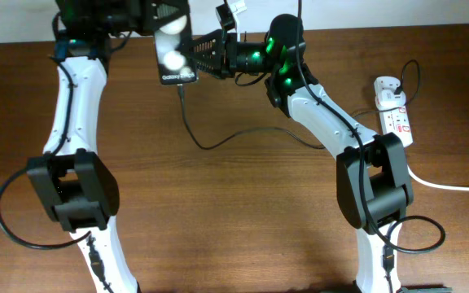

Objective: Plug charger to phone and switch on socket
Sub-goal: 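Open the right gripper, release the plug, and pull it away, then move the right gripper back toward the white power strip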

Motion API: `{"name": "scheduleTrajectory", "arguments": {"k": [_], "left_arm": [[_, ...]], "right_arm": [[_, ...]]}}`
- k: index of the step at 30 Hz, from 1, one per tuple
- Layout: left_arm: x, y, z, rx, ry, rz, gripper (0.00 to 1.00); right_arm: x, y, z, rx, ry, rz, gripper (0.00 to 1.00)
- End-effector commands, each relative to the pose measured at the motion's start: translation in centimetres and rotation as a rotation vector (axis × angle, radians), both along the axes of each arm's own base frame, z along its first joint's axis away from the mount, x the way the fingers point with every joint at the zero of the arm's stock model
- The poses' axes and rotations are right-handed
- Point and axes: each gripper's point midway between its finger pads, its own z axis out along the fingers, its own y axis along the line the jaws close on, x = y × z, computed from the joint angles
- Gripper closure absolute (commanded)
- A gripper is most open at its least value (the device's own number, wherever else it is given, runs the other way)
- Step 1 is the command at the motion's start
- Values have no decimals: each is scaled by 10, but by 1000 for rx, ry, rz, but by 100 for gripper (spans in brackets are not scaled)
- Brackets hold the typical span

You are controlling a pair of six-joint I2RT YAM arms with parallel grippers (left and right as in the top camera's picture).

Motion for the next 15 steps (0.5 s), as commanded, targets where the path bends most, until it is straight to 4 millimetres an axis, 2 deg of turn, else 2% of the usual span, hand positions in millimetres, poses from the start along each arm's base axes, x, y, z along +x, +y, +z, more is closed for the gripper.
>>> {"name": "scheduleTrajectory", "arguments": {"k": [1, 3, 6, 8, 10, 11, 15], "left_arm": [[-4, 16, 5, 1, -10, -3, 100], [-1, 26, 5, 2, -10, 16, 100], [0, 31, 5, 2, -10, 27, 100], [0, 31, 5, 2, -10, 27, 100], [0, 31, 5, 2, -10, 27, 100], [0, 31, 5, 2, -10, 27, 100], [0, 31, 5, 2, -11, 27, 100]], "right_arm": [[4, -6, 12, 11, -46, -24, 1], [10, -16, 11, 8, -64, -37, 1], [24, -41, 11, 1, -81, -71, 1], [39, -63, -6, -42, -22, -114, 1], [46, -82, -50, -152, 100, -146, 1], [47, -87, -64, -189, 132, -159, 1], [40, -116, -138, -474, 246, -277, 1]]}}
